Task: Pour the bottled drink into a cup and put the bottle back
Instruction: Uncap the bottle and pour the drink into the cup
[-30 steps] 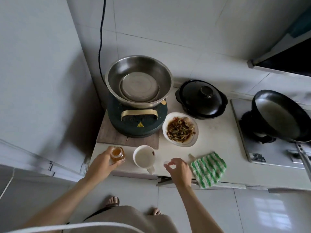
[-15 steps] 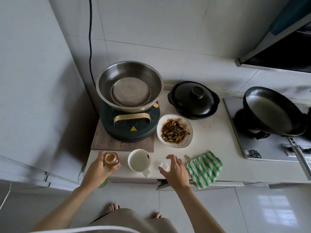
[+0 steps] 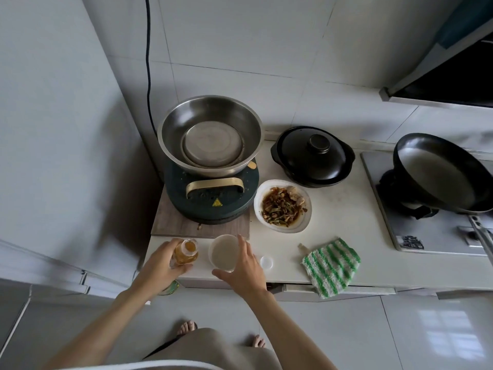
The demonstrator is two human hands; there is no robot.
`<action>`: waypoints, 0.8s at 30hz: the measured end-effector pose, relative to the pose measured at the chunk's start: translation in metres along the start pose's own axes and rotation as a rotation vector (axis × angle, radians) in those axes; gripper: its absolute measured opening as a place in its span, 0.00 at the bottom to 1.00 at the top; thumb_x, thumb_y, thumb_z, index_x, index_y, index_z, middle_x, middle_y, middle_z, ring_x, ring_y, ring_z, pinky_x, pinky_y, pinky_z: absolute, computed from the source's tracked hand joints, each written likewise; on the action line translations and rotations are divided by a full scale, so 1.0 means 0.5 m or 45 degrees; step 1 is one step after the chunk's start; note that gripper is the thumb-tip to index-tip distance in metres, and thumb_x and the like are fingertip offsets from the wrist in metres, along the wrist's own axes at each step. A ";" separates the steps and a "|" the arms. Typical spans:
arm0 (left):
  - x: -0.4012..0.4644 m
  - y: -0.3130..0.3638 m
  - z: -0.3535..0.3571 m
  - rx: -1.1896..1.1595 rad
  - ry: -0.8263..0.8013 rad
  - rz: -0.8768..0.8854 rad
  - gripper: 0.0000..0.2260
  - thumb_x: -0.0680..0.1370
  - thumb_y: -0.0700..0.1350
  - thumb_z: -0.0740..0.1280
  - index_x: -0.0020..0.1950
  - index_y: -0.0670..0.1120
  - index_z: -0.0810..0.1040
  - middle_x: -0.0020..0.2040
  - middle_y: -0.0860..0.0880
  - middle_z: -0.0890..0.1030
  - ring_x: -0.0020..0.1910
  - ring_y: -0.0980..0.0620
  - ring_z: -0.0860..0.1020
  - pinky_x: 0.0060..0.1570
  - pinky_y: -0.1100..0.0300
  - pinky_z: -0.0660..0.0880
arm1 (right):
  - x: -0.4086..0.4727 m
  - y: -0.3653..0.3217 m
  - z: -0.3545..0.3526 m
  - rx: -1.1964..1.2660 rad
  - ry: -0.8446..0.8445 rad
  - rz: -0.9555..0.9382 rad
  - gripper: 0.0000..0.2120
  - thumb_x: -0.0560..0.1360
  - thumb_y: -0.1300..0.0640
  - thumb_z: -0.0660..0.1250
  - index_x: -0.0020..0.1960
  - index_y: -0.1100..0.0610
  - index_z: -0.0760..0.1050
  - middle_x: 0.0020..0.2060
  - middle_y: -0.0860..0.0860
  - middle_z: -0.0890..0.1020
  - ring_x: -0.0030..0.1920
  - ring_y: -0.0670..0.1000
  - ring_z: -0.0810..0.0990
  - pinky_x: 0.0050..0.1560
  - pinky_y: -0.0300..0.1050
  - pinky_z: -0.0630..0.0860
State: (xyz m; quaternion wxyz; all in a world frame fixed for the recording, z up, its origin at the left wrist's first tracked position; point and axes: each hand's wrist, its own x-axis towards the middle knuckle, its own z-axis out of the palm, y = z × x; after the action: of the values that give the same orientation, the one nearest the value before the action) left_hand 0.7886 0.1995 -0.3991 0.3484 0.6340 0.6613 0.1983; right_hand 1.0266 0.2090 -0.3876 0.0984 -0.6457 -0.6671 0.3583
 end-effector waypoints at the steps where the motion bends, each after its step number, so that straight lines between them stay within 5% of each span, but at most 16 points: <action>1: 0.000 0.004 -0.009 0.042 -0.030 0.012 0.26 0.70 0.51 0.79 0.63 0.55 0.72 0.57 0.54 0.78 0.55 0.56 0.77 0.50 0.68 0.71 | 0.001 0.000 0.004 0.010 0.017 -0.002 0.51 0.67 0.38 0.77 0.79 0.49 0.50 0.75 0.49 0.66 0.69 0.56 0.73 0.63 0.57 0.76; 10: 0.020 0.034 -0.041 0.359 -0.137 0.081 0.30 0.70 0.56 0.76 0.69 0.58 0.70 0.58 0.54 0.74 0.59 0.52 0.74 0.52 0.54 0.81 | -0.002 0.011 0.011 0.174 0.068 0.002 0.51 0.64 0.39 0.80 0.78 0.45 0.55 0.71 0.46 0.72 0.66 0.52 0.75 0.61 0.54 0.77; 16: 0.033 0.078 -0.044 0.587 -0.181 0.065 0.29 0.70 0.55 0.75 0.69 0.59 0.69 0.56 0.53 0.72 0.54 0.53 0.72 0.37 0.65 0.70 | -0.003 0.007 0.017 0.273 0.069 0.076 0.53 0.62 0.40 0.81 0.78 0.44 0.56 0.71 0.46 0.72 0.67 0.51 0.74 0.63 0.55 0.77; 24: 0.038 0.101 -0.051 0.728 -0.218 0.067 0.28 0.71 0.51 0.73 0.69 0.58 0.69 0.59 0.51 0.72 0.58 0.50 0.73 0.37 0.64 0.69 | 0.000 0.006 0.016 0.265 0.045 0.082 0.53 0.63 0.41 0.81 0.79 0.44 0.54 0.71 0.46 0.71 0.67 0.52 0.73 0.63 0.54 0.76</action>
State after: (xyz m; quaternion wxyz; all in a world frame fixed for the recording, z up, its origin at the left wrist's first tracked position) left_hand 0.8068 0.2288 -0.3502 0.2051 0.7378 0.6418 -0.0411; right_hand 1.0245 0.2060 -0.3952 0.1649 -0.6592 -0.6035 0.4171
